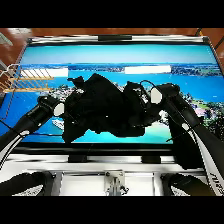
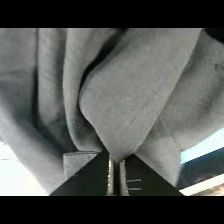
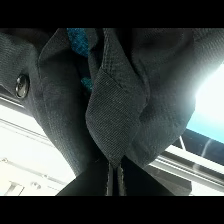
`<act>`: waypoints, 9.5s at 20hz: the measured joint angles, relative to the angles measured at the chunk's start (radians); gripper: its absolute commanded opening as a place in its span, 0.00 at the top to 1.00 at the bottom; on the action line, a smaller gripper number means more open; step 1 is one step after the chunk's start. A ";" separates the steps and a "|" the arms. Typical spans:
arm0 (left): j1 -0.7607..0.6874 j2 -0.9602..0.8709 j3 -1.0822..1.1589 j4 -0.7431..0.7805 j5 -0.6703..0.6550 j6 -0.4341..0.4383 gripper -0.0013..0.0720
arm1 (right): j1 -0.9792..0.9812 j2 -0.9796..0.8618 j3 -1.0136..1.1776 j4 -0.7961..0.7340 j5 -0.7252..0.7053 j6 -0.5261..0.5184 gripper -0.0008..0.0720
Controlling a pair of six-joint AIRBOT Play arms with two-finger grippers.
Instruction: Fold the shirts.
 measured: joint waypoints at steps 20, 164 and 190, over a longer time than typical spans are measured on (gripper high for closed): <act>-0.004 0.086 0.031 0.068 -0.012 -0.171 0.91 | 0.002 0.145 -0.044 -0.090 -0.024 0.253 0.20; 1.341 -0.424 0.569 -0.270 -0.032 0.978 0.14 | -0.059 -0.048 0.482 0.078 -0.033 0.076 0.90; 1.323 -0.587 0.570 -0.303 0.042 0.943 0.91 | -0.058 -0.048 0.482 0.099 -0.061 0.164 0.90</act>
